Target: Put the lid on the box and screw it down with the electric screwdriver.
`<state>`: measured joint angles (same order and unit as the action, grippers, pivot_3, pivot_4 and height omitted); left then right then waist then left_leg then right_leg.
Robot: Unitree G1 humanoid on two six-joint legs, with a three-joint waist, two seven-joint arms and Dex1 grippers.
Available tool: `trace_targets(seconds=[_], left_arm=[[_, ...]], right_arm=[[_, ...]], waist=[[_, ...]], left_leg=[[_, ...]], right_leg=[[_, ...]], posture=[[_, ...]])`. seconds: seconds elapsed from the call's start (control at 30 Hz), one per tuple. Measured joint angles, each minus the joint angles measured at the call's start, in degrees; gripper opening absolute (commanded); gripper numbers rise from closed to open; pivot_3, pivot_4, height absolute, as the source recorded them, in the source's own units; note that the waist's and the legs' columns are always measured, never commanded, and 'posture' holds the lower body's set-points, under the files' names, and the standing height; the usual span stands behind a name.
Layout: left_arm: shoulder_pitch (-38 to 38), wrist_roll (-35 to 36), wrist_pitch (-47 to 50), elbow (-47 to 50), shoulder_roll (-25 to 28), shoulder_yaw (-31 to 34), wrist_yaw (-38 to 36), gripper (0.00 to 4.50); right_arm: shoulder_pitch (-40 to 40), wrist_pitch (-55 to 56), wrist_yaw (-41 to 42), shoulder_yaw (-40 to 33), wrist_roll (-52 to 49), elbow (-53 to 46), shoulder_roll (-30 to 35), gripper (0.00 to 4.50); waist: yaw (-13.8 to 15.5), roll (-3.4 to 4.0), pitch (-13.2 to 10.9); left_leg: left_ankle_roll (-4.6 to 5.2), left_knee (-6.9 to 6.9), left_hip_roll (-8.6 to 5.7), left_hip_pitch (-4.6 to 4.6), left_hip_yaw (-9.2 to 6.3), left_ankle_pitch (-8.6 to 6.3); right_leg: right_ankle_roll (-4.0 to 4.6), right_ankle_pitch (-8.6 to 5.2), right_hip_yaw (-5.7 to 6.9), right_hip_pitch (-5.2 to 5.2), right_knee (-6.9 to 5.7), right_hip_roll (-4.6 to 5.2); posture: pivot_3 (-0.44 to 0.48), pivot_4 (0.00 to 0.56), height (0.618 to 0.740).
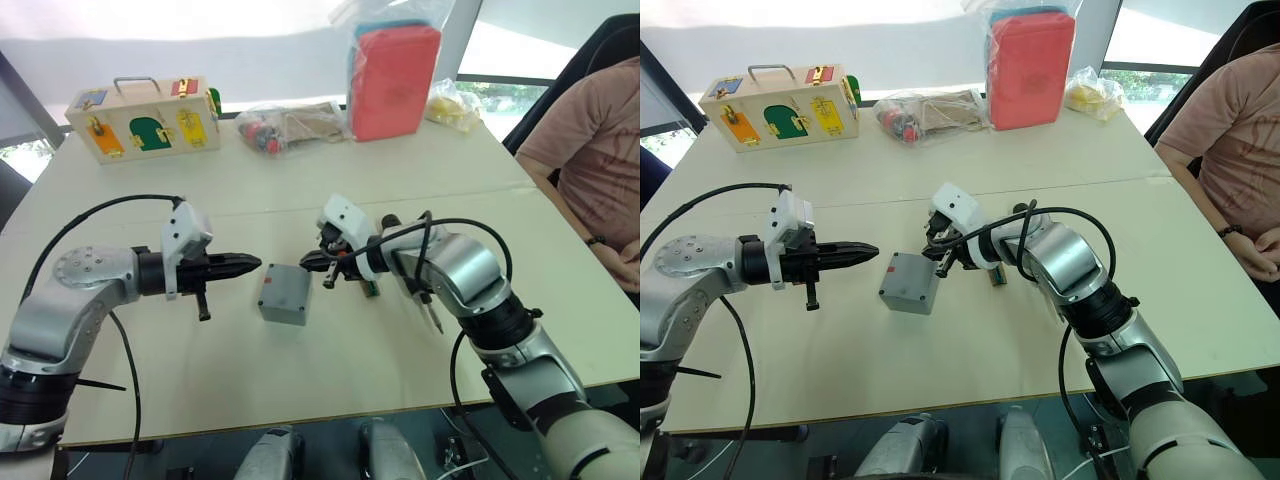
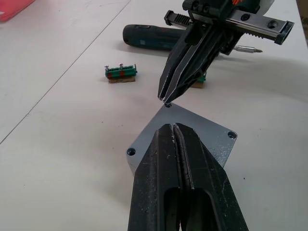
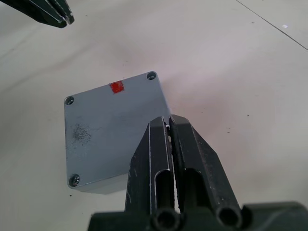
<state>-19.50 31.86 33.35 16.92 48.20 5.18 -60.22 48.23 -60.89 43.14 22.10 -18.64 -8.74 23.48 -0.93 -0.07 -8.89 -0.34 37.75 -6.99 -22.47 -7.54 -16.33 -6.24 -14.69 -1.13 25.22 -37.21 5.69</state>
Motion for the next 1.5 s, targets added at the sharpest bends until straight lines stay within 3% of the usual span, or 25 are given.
trace_targets(seconds=[0.67, 0.8, 1.03, 1.1, 1.33, 1.5], left_arm=[[0.3, 0.0, 0.0, 0.0, 0.0, 0.0, -0.5, 0.00], [0.3, 0.0, 0.0, 0.0, 0.0, 0.0, -0.5, 0.00], [0.7, 0.0, 0.1, 0.0, 0.2, 0.0, -0.7, 0.00], [1.1, 0.0, 0.1, 0.1, 0.3, 0.0, -1.0, 0.00], [3.5, -1.9, -2.2, -2.8, 1.7, 0.2, -1.6, 0.00], [5.3, -5.4, -6.2, -7.2, 1.3, -0.7, -2.2, 0.00]], right_arm=[[-1.8, 3.3, 0.1, 1.9, 2.1, 1.8, 0.1, 0.02], [-2.2, 3.9, 0.9, 1.8, 1.9, 1.8, 0.1, 1.31], [-1.7, 0.8, 2.2, -1.2, -0.6, -1.9, 2.1, 4.06], [-0.8, -1.0, 2.4, -3.0, -1.8, -4.0, 3.1, 4.45], [-1.7, -6.0, 2.0, -5.0, -4.0, -11.7, 9.0, 4.45], [-7.8, -5.6, -1.2, -1.4, -2.2, -12.2, 9.0, 3.13]], waist=[[0.0, 0.00, 0.0], [0.0, 0.00, 0.0], [0.1, 0.00, 0.0], [0.1, 0.00, 0.0], [0.2, 0.00, 0.0], [0.2, 0.00, 0.0]], left_leg=[[0.00, 0.00, 0.00, 0.00, 0.00, 0.00], [0.00, 0.00, 0.00, 0.00, 0.00, 0.00], [0.00, 0.00, 0.00, 0.00, 0.00, 0.00], [0.00, 0.00, 0.00, 0.00, -0.01, 0.00], [0.01, -0.03, 0.02, 0.00, 0.00, 0.00], [0.01, -0.05, 0.02, 0.00, 0.02, 0.00]], right_leg=[[0.00, 0.00, 0.00, 0.00, 0.00, 0.00], [0.00, 0.00, 0.00, 0.00, 0.00, 0.00], [0.00, 0.00, 0.00, -0.01, 0.01, 0.00], [0.00, 0.00, 0.00, 0.00, 0.01, 0.00], [0.00, 0.00, 0.00, -0.01, 0.03, 0.01], [0.00, 0.00, 0.00, 0.00, 0.04, 0.05]], posture=[[0.000, 0.150, 0.740], [0.000, 0.150, 0.740], [0.000, 0.150, 0.740], [0.000, 0.150, 0.740], [0.000, 0.150, 0.740], [0.000, 0.150, 0.740]])
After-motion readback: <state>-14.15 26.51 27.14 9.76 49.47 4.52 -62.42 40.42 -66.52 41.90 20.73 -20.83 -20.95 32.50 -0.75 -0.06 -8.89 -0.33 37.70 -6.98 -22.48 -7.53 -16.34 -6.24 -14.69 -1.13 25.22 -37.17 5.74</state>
